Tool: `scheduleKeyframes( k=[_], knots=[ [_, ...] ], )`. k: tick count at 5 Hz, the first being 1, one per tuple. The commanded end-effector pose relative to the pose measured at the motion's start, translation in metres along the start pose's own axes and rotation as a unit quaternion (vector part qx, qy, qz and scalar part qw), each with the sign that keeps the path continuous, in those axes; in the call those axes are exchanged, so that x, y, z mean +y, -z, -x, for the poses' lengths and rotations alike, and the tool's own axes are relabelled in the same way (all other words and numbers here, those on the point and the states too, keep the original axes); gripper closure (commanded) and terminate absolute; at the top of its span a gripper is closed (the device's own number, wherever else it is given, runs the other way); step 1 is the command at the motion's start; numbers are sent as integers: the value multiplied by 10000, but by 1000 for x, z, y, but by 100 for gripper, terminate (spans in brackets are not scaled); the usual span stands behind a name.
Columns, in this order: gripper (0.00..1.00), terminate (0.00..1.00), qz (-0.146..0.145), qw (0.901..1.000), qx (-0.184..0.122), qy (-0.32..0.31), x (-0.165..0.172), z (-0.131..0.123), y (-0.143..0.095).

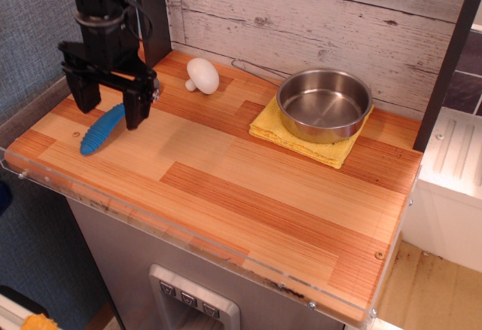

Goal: Move the spoon closer to the silver vessel.

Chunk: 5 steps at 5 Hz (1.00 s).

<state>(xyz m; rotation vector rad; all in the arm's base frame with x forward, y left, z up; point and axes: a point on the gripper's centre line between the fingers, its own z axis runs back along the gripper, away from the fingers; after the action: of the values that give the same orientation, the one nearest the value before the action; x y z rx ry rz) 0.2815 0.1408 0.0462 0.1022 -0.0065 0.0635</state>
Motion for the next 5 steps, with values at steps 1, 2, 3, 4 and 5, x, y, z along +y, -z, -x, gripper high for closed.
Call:
scheduleKeyframes(
  k=[1,2,3,4,5],
  knots=[
    [0,0,-199,9997,-80,145,26,-25,11],
    [0,0,-245,9994,38,238,26,-32,22],
    [0,0,-201,9995,106,238,25,-32,31],
    [100,0,-212,9994,194,195,25,-30,38],
    [100,0,-205,9995,174,156,26,-28,36]
  ],
)
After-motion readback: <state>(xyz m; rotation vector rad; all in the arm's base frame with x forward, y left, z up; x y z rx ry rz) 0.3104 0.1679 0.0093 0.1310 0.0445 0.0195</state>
